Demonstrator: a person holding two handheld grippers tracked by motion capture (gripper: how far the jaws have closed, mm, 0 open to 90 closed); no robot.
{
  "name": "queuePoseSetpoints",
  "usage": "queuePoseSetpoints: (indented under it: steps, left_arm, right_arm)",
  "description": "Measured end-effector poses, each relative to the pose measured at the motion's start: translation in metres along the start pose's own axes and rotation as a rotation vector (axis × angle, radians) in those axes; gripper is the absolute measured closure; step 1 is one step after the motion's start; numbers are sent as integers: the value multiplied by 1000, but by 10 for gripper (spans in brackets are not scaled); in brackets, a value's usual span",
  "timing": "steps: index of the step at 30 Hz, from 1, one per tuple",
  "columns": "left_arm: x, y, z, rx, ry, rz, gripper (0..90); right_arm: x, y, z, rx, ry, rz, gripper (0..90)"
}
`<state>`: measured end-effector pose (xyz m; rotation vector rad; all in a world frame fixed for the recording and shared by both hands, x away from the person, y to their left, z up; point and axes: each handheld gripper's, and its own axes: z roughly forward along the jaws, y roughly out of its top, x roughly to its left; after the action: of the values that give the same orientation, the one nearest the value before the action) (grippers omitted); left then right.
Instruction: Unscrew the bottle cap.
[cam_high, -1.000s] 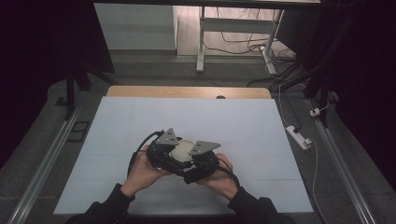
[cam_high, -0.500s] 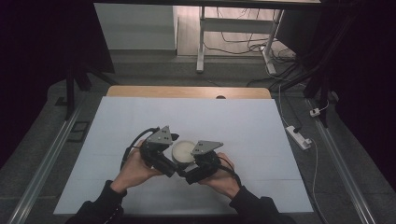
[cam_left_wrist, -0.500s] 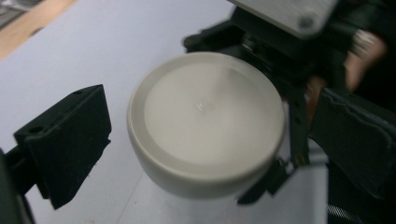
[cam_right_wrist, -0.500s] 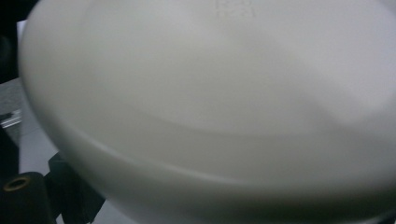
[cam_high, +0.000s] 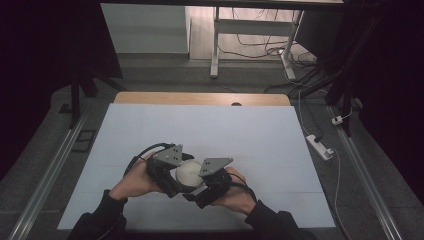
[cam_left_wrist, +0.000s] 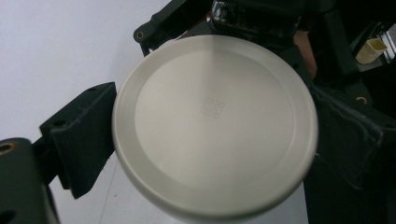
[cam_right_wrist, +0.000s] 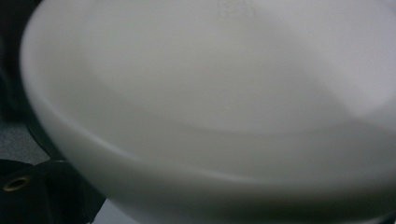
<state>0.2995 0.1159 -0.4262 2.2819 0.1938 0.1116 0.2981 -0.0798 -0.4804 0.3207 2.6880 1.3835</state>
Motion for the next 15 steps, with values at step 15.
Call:
queuePoseSetpoints:
  steps: [15]
  left_arm:
    - [0,9,21,3,242,-223,79]
  right_arm:
    - [-13,-4,4,36,-212,130,62]
